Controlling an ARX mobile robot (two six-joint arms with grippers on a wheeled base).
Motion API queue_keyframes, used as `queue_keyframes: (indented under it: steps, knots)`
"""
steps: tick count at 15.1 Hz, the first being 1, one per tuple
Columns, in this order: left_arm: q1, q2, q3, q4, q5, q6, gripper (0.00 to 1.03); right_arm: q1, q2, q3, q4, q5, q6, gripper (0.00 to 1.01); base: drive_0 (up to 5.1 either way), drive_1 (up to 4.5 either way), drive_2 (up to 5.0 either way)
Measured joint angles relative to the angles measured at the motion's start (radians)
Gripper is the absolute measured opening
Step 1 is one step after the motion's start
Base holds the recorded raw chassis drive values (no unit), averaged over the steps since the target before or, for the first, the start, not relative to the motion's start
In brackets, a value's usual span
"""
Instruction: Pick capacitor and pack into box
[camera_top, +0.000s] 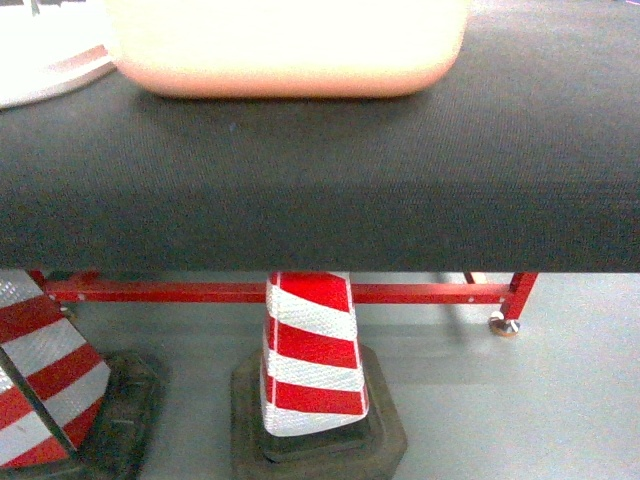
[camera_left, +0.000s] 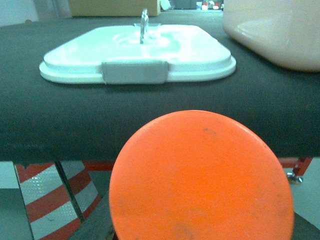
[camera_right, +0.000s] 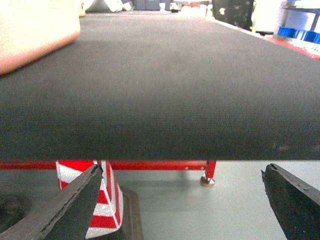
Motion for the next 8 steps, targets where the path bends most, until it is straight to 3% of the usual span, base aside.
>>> queue_keyframes:
  steps: [8]
  knots:
    - [0.0,0.0,0.0,0.001,-0.002,0.0,0.44,0.0,0.0,0.0,0.001,-0.001,-0.001,0.98,0.0,0.0,0.0]
